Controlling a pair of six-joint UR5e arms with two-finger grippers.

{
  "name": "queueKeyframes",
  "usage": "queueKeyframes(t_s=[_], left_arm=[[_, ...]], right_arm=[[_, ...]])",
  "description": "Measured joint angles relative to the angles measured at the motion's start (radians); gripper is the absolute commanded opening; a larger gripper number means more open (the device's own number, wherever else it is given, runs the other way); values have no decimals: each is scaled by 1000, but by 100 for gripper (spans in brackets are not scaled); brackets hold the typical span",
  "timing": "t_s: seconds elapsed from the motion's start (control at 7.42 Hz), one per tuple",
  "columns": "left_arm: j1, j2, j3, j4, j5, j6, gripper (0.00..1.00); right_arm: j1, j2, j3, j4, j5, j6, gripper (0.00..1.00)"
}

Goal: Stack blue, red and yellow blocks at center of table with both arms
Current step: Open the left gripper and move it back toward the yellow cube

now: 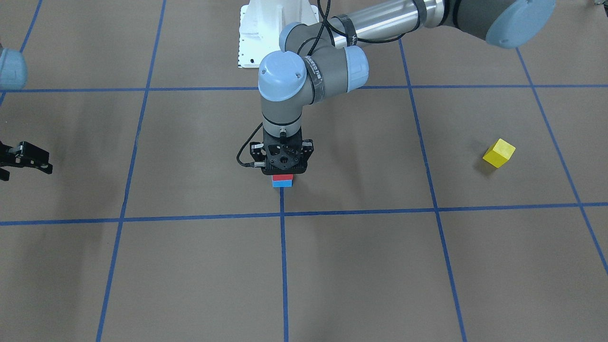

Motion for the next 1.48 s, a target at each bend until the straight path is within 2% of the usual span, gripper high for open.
queueKeyframes(t_s=[0.67,0.94,1.08,1.21,1.48], left_arm=[[0,-5,-4,2,0,0,99],[-14,6,-67,39,-9,9,99],[-35,50,-158,94,-25,48,99],[-66,144,-290,142,-54,111,99],[-151,446,-559,151,-112,245,100]], right_arm=[[0,1,0,0,0,0,100],[0,1,0,0,-1,0,100],[0,1,0,0,-1,0,100],[0,1,0,0,-1,0,100],[1,1,3,0,-2,0,100]])
